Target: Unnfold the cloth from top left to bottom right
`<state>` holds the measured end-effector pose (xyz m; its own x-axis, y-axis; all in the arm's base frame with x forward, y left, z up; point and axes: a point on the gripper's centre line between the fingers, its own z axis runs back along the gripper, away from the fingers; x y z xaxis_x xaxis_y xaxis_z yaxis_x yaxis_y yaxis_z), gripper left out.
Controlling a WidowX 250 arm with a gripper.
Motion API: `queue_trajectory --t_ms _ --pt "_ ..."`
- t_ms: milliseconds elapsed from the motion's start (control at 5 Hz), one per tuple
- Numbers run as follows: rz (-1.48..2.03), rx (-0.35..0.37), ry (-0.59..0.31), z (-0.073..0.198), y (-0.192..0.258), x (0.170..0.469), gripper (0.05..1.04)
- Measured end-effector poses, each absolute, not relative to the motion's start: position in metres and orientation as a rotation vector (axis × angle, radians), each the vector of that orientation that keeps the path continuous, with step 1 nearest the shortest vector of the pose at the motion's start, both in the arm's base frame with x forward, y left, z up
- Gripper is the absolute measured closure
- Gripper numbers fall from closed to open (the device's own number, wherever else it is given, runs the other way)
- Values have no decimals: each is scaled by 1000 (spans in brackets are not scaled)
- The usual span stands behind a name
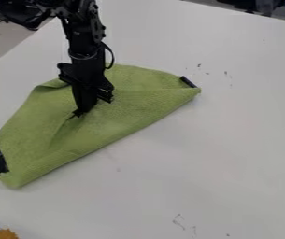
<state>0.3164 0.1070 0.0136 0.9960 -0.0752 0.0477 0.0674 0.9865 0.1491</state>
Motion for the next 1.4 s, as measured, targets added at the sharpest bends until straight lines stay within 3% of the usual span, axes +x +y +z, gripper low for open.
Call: queue_trajectory --t_ms 400,600,1000,1400 --pt "-81 245 -112 53 73 314 1025" --pt "-66 232 -107 52 53 302 1025" --pt "12 130 -95 44 10 269 1025" --pt "37 44 -114 34 -11 258 1025"
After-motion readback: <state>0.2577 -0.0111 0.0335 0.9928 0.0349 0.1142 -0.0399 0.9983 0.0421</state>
